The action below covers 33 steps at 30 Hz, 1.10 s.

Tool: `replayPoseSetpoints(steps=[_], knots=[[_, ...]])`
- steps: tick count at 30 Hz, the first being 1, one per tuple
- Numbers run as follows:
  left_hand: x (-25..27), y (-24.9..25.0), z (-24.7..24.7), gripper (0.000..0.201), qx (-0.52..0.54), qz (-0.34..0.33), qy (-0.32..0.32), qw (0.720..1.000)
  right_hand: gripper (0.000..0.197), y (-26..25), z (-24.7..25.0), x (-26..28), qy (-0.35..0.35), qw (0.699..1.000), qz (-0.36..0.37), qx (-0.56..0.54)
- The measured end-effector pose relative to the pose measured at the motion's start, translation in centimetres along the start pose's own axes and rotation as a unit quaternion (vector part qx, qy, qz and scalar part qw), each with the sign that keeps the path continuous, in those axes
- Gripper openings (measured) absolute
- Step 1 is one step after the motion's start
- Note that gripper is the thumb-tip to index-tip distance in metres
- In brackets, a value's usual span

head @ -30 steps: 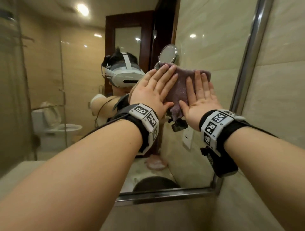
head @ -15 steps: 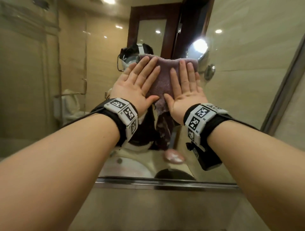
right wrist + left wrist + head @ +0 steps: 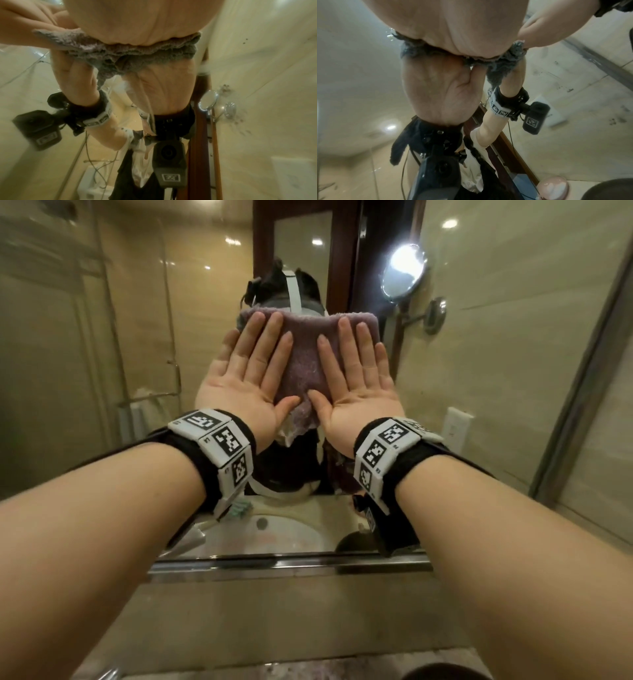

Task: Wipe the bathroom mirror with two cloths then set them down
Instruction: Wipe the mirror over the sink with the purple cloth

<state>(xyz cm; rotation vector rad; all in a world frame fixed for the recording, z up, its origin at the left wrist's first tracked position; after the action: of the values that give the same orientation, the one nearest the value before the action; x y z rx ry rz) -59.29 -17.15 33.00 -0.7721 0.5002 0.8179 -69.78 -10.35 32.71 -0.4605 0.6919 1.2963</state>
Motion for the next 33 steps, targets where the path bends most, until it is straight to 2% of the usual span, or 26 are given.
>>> replayPoseSetpoints(steps=[9, 17, 22, 29, 33], knots=[[-0.2, 2.1, 0.5, 0.076, -0.01, -0.014, -0.017, 1.0, 0.069, 2.2, 0.4, 0.9, 0.007, 0.999, 0.037, 0.001], [-1.7, 7.9, 2.6, 0.073, -0.03, -0.043, -0.015, 0.999, 0.069, 8.1, 1.1, 3.4, 0.018, 1.0, 0.002, -0.004], [-2.8, 11.4, 4.1, 0.073, -0.062, -0.053, 0.009, 0.997, 0.069, 11.7, 2.0, 4.6, 0.015, 1.0, -0.019, 0.013], [-5.1, 18.6, 7.3, 0.071, -0.062, -0.101, 0.048, 0.992, 0.07, 18.5, 3.6, 7.4, -0.011, 0.993, -0.105, 0.052], [-6.6, 23.9, 9.5, 0.072, -0.05, -0.136, 0.088, 0.985, 0.068, 22.8, 4.8, 9.5, -0.044, 0.977, -0.186, 0.092]])
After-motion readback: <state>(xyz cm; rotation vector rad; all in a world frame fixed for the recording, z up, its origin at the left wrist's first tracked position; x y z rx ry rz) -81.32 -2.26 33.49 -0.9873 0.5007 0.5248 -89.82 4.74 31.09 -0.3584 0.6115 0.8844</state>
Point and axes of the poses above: each hand's wrist, its own x-axis away from the middle knuckle, its own z-axis out of the back of the hand, y = z × x, the point moved 6 cm from there along -x, towards the middle knuckle, and after that the axes turned 14 degrees about -x, right-handed, at the moved point
